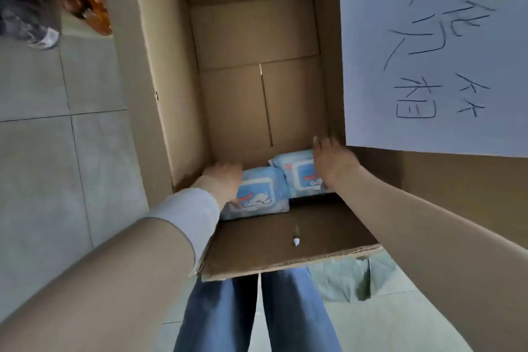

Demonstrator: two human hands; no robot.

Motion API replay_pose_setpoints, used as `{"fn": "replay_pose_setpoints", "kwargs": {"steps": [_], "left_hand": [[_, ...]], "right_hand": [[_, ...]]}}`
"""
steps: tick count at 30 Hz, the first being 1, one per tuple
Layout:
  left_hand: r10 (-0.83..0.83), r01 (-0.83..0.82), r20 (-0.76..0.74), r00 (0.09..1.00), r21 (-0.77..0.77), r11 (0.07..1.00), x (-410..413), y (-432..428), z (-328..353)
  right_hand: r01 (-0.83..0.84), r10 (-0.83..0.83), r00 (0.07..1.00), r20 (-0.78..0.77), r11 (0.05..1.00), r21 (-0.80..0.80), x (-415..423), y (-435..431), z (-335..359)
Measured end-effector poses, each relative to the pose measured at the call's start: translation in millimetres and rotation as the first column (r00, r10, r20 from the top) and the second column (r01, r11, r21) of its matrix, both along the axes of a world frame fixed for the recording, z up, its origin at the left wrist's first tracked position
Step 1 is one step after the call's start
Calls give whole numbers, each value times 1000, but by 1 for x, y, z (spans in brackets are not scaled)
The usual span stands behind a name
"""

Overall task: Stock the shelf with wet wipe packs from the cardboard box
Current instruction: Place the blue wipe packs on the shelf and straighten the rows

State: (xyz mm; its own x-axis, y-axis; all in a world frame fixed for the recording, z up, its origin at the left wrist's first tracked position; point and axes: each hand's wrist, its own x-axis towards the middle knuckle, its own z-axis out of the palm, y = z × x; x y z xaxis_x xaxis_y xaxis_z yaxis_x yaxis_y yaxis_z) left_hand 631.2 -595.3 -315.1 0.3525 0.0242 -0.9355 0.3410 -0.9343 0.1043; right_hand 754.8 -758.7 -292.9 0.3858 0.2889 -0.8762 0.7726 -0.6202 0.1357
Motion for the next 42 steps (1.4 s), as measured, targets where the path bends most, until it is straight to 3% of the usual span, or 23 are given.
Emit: {"fn": "replay_pose_setpoints", "kwargs": {"steps": [7,17,24,27,29,32,35,38,40,42], "left_hand": [[-94,93,-67,993,-12,996,3,6,-38],[-100,66,-278,955,-130,989,55,37,-19],[-27,11,-144,989,-113,994,116,80,16],[33,-32,28,999,-48,998,133,93,29],[145,-144,200,969,-21,989,140,103,35],[418,-398,351,838,-130,908,144,109,32],[691,-627,348,634,-291,722,145,98,14],[922,-806,247,298,-453,381,145,90,-7],[988,-854,145,47,-507,115,143,87,-17],[989,-849,72,-128,-523,-72,143,83,-24]], "right_hand": [[-295,281,953,-118,946,-132,20,6,-35],[-190,171,972,-162,976,-109,35,7,-37],[-25,23,990,-140,1000,-13,39,10,-50],[23,-17,992,-125,999,45,37,8,-52],[93,-77,990,-121,986,136,34,4,-52],[345,-283,934,-219,874,343,28,2,-51],[700,-565,714,-413,581,416,19,10,-51],[917,-756,380,-533,231,325,13,11,-57],[960,-819,238,-522,115,256,10,5,-62],[986,-839,95,-536,4,169,4,-1,-69]]}}
